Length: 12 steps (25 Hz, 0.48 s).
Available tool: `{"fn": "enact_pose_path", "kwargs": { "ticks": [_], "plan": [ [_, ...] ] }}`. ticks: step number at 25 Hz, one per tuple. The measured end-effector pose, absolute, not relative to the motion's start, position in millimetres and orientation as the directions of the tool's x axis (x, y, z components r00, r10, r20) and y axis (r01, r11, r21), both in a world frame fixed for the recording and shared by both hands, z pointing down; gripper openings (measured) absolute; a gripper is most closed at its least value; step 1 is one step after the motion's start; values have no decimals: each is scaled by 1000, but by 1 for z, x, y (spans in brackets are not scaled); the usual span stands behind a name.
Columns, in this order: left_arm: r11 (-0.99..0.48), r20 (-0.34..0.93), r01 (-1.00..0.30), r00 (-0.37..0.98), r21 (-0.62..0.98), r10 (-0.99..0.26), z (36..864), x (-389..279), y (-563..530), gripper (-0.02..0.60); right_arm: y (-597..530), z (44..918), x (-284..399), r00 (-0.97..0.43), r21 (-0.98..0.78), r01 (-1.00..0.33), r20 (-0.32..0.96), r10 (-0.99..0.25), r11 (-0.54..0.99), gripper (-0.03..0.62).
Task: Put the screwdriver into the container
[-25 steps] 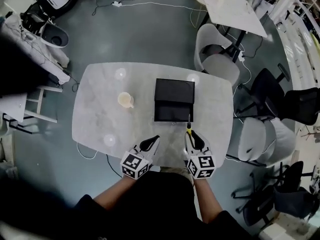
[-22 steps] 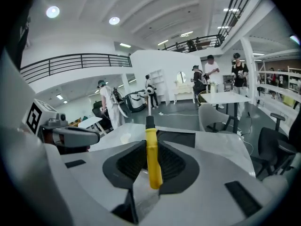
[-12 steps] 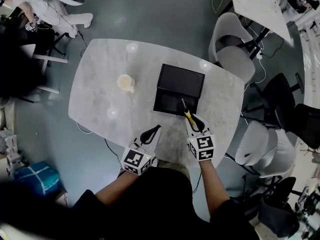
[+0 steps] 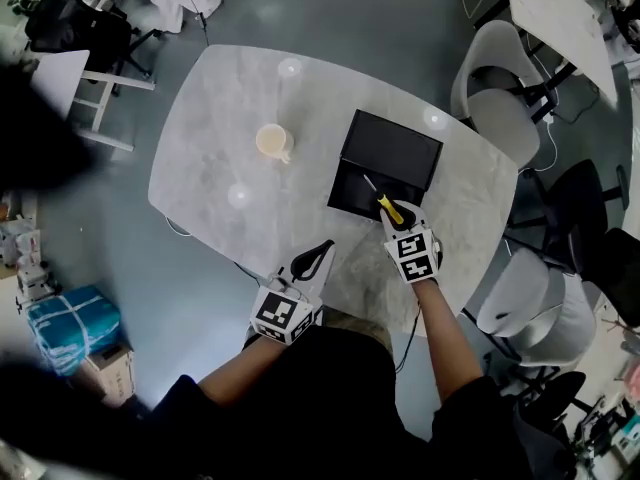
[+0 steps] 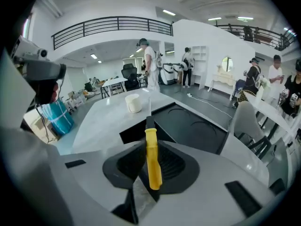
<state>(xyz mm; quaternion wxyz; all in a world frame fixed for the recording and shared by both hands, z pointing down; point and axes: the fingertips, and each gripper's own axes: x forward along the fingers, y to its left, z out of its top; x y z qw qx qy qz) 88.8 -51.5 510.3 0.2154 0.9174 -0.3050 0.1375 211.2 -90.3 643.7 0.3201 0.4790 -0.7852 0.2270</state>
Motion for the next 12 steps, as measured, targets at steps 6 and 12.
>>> {"fn": "enact_pose_path", "kwargs": {
  "ticks": [6,12],
  "plan": [
    [-692,398,-642,759,330,-515,508,74,-54,17,-105,688,205,-316,-10,-859,796,-517,511,77],
    [-688,396,-647,756,329,-521,504,70,-55,17,-103,730,210,-276,-23,-859,862,-426,511,77]
  ]
}}
